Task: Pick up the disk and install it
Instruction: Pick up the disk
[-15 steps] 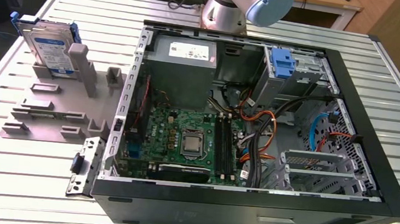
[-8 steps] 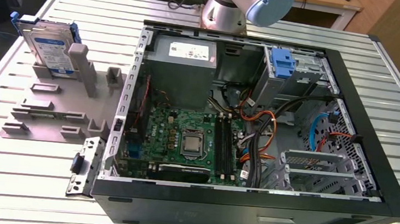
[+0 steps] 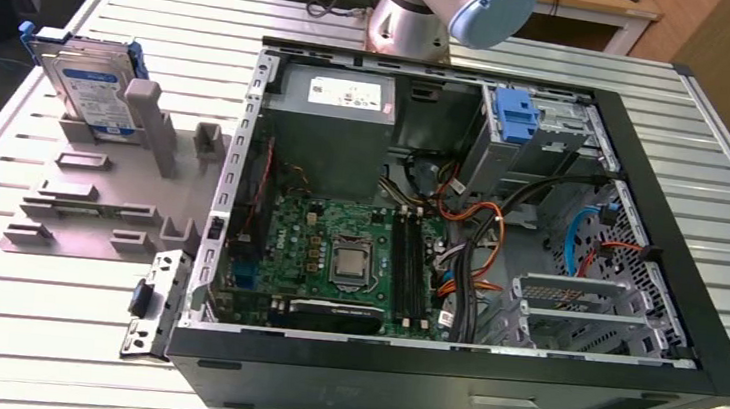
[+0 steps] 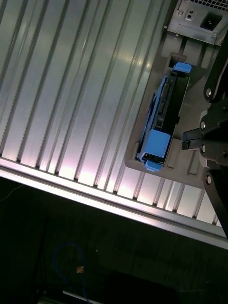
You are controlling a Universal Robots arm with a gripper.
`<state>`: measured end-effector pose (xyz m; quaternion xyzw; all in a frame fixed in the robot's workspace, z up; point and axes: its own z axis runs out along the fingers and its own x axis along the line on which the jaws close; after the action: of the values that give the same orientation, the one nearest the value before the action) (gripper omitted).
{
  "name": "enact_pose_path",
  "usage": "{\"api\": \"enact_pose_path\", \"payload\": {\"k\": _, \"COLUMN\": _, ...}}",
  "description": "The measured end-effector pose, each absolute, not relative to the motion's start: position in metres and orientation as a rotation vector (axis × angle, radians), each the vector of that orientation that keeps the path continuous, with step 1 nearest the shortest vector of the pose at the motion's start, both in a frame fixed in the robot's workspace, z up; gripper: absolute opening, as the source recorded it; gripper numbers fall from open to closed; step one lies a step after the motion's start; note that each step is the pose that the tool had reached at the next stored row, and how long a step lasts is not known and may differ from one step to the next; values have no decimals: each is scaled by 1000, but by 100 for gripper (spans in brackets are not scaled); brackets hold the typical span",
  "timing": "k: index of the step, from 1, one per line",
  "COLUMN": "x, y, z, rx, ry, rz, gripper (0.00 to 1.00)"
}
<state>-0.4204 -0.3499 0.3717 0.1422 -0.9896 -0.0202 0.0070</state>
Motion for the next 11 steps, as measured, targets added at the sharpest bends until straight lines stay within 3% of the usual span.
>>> {"api": "enact_pose_path", "payload": {"k": 11, "x": -420, "y": -350, "z": 372, "rx": 480, "ry": -3089, "rz": -63, "gripper": 11}}
